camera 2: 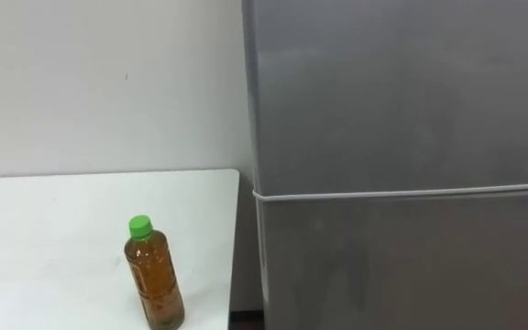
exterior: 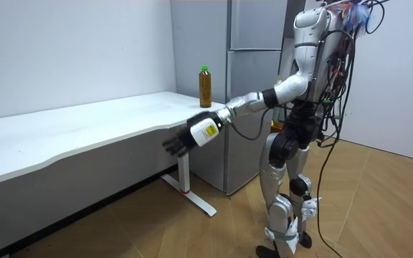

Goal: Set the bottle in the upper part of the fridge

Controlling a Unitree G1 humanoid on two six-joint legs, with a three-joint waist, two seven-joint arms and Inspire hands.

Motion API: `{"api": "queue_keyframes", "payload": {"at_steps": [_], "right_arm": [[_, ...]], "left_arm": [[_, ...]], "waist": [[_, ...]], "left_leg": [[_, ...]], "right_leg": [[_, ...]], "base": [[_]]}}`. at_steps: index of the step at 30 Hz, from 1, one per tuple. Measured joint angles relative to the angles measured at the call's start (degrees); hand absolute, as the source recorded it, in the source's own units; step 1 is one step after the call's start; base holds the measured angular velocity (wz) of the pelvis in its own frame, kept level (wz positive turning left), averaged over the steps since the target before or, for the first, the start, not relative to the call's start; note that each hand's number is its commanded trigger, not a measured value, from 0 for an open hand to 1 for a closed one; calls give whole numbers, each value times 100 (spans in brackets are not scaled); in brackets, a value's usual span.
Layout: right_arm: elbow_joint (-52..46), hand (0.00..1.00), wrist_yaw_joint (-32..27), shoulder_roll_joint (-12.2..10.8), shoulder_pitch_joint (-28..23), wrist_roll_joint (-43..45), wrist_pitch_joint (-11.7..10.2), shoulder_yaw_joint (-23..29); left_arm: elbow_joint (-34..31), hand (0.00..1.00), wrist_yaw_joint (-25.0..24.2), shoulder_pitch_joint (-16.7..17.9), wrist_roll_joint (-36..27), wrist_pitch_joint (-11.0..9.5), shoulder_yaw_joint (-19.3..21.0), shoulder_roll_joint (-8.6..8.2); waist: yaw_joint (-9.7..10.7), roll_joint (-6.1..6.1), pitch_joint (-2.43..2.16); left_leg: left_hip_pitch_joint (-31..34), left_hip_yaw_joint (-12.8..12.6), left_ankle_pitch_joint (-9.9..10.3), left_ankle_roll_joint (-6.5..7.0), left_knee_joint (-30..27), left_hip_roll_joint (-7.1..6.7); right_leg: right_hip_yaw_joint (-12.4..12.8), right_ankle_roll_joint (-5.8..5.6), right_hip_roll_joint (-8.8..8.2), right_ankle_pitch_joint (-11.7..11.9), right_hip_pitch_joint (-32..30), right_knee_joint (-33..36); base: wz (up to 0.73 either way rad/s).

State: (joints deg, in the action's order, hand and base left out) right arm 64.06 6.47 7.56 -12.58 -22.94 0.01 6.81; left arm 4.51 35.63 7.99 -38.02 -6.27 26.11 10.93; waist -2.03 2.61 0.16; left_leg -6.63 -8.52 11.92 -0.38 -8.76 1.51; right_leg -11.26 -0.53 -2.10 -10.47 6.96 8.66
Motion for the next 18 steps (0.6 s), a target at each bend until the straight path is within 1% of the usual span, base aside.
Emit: {"api": "queue_keyframes", "payload": {"at_steps": [1, 4, 5, 7, 8, 10, 11, 13, 14, 15, 16, 17, 18], "right_arm": [[-21, 0, 0, -15, 5, 29, 2, 3], [-18, 0, -2, -21, 0, 74, 10, 6], [-18, 0, -2, -21, -13, 71, 10, 6], [-27, 0, 2, -27, -26, 77, 11, 3], [-27, 0, 2, -27, -23, 78, 11, 4], [-18, 0, 16, -29, -6, 114, 16, 7], [-15, 0, 26, -29, -13, 119, 18, 11], [2, 0, 50, -30, 0, 123, 36, 14], [3, 0, 54, -31, 4, 126, 44, 14], [3, 0, 54, -30, 13, 128, 72, 13], [3, 0, 55, -30, 35, 128, 84, 11], [3, 0, 57, -30, 46, 126, 84, 11], [11, 0, 57, -29, 84, 126, 85, 13]], "left_arm": [[-265, 0, 73, -49, 58, 0, 9, 3], [-790, 0, 132, -191, 246, -1, 77, 25], [-858, 0, 132, -225, 289, -1, 78, 39], [-1112, 0, 105, -379, 412, 1, 78, 142], [-1193, 0, 97, -404, 412, 3, 82, 172], [-1612, 0, 2, -488, 413, 12, 79, 196], [-1688, 0, -36, -528, 414, 14, 79, 202], [-1861, 0, -163, -733, 454, 95, 74, 287], [-1880, 0, -201, -808, 458, 109, 69, 295], [-1886, 0, -301, -974, 460, 133, 66, 300], [-1886, 0, -407, -1081, 460, 159, 61, 300], [-1886, 0, -466, -1112, 463, 170, 52, 300], [-1886, 0, -579, -1124, 502, 204, 37, 300]], "waist": [[1, 8, 3], [8, 30, 2], [14, 33, 3], [8, 33, 4], [7, 35, 4], [59, 29, 3], [67, 28, 4], [91, 33, 5], [91, 37, 8], [94, 44, 14], [109, 56, 25], [145, 63, 37], [194, 96, 60]], "left_leg": [[11, 19, 1, 1, 2, -2], [0, 56, 1, 0, 4, -5], [-1, 61, 0, 0, 2, -6], [1, 61, -1, -1, -8, -8], [9, 61, -1, -1, -10, -9], [25, 80, 0, 1, -31, -20], [37, 87, 0, 1, -43, -22], [37, 93, 0, 2, -76, -20], [37, 93, 0, 2, -78, -19], [35, 93, 0, 2, -79, -18], [28, 92, 0, 2, -79, -19], [22, 91, 0, 2, -79, -20], [14, 91, 0, 2, -78, -23]], "right_leg": [[-5, 0, 0, 0, -7, 1], [0, 1, 6, -1, 8, 0], [-3, 2, 6, -1, 11, -1], [-1, 3, 5, -2, 9, -5], [-1, 3, 5, -2, 8, -12], [5, 1, 1, 0, 11, -70], [-1, -2, 0, 2, 14, -77], [-6, -2, -2, 3, 26, -77], [-9, -2, -2, 3, 27, -77], [-10, -2, -2, 3, 27, -77], [-8, -2, -2, 3, 29, -76], [0, -2, -2, 2, 33, -77], [7, -2, -4, 2, 37, -76]], "base": [[4], [1], [0], [0], [0], [2], [5], [0], [0], [0], [0], [0], [0]]}}
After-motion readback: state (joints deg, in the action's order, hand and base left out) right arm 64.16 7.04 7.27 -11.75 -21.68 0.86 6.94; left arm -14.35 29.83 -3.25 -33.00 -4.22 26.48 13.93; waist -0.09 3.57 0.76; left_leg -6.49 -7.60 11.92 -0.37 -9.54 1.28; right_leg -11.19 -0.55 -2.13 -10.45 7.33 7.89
